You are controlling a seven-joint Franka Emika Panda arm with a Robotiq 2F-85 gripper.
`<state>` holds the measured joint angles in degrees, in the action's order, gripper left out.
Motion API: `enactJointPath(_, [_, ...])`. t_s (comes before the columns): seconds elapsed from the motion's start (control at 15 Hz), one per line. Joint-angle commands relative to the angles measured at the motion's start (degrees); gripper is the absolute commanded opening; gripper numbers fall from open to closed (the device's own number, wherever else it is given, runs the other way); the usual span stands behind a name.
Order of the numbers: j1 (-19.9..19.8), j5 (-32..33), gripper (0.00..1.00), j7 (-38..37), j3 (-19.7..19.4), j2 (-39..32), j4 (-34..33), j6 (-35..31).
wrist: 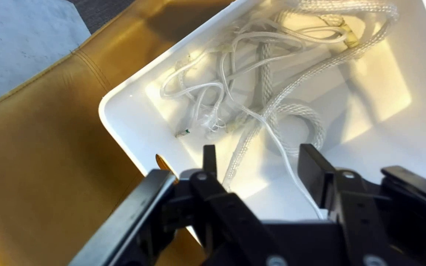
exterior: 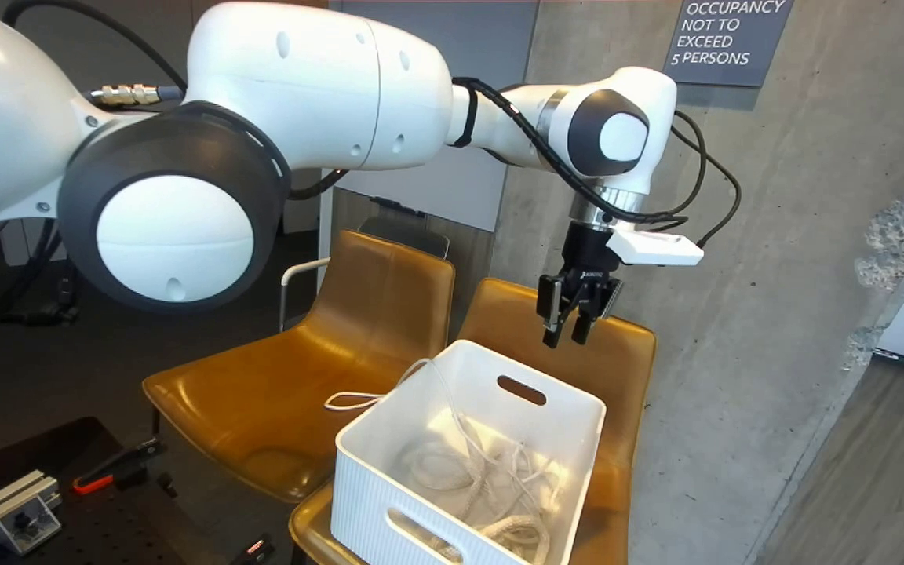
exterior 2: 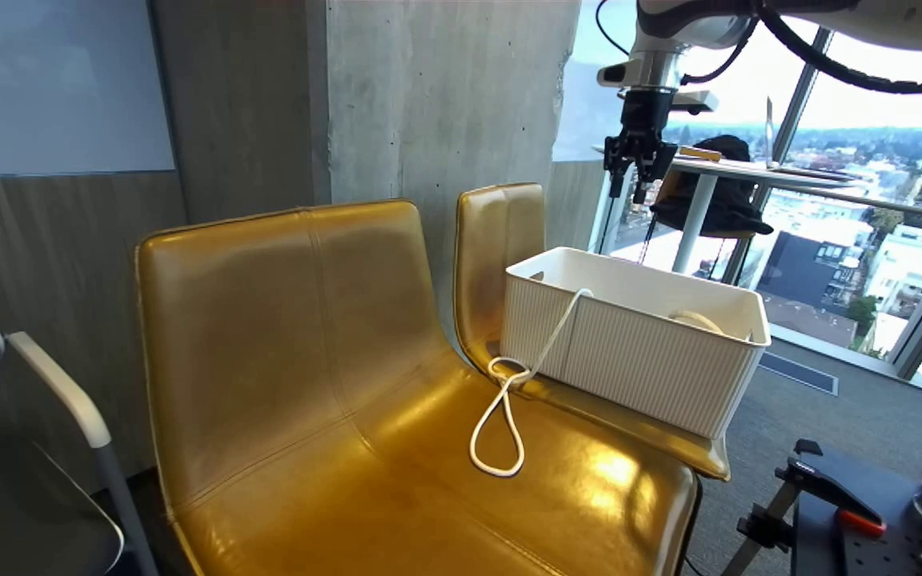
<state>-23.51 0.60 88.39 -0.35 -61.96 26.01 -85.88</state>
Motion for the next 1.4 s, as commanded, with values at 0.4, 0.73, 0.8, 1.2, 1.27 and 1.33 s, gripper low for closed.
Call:
enactJointPath(0.4, [7.87,1.34,1.0,7.47,-0.07,-2.51,-0.55,-3.06])
enactJointPath(0.73, [13.9,4.06,1.0,4.93,-0.99,-3.26,-1.21,-0.66])
enactJointPath(0.8, [15.02,4.42,1.0,4.44,-1.0,-3.48,-1.52,-1.4])
enactJointPath(1.2, [20.4,5.76,1.0,2.85,-0.91,-3.25,-0.78,-0.86])
enactJointPath(1.27, [21.32,6.31,1.0,2.73,-1.1,-3.31,-0.75,-0.56])
enactJointPath(1.33, [22.16,6.68,1.0,2.49,-1.17,-3.23,-0.72,0.01])
